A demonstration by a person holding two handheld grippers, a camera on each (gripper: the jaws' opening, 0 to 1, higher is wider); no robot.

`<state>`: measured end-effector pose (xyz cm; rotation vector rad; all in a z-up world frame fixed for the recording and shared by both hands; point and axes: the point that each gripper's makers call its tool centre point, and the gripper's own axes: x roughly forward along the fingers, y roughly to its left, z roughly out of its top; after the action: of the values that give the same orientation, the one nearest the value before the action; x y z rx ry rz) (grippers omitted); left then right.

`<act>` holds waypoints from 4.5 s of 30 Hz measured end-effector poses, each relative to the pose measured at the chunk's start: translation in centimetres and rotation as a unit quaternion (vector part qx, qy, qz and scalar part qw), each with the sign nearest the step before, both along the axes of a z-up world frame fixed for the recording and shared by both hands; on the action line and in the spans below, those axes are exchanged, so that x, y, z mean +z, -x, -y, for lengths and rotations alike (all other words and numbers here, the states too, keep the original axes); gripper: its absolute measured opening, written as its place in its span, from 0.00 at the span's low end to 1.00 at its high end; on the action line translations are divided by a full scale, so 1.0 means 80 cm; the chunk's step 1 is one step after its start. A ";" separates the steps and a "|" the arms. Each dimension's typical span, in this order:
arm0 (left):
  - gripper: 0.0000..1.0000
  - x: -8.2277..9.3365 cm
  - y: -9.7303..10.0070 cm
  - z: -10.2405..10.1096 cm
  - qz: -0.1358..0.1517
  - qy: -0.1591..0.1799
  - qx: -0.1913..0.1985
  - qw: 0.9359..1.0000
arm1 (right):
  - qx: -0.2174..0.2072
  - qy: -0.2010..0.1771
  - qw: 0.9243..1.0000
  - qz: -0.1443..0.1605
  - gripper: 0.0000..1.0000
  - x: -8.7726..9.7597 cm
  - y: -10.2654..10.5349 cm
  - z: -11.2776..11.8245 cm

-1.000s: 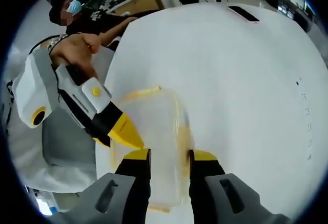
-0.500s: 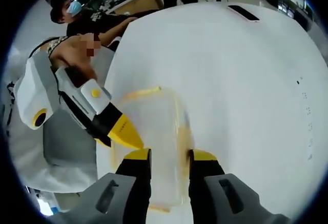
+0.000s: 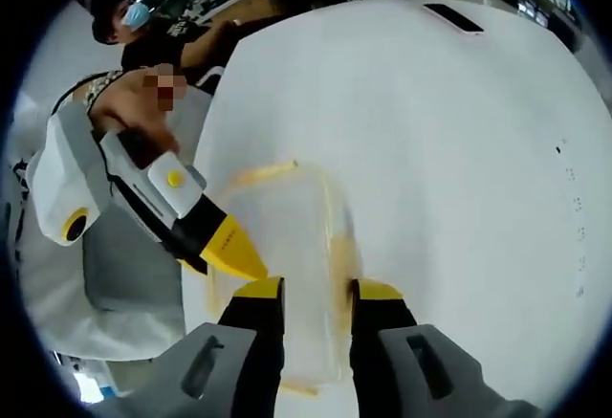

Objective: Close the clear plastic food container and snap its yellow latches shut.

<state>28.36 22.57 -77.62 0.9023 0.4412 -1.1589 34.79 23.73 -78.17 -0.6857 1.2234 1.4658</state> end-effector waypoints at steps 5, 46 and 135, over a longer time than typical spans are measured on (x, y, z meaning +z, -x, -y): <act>0.31 0.000 0.001 0.000 0.003 0.001 -0.006 1.000 | -0.007 -0.012 1.000 -0.018 0.19 -0.002 -0.001 0.004; 0.33 0.007 -0.008 0.006 -0.039 0.041 0.005 0.998 | -0.007 -0.040 0.999 0.017 0.23 0.006 0.008 -0.001; 0.75 -0.025 -0.037 -0.049 -0.137 -0.075 -0.013 0.988 | 0.018 -0.009 0.990 0.141 0.68 -0.011 0.053 0.081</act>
<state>31.34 26.47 -79.66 0.8834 0.7505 -1.2930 30.57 17.25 -79.08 -0.8736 0.9838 1.3541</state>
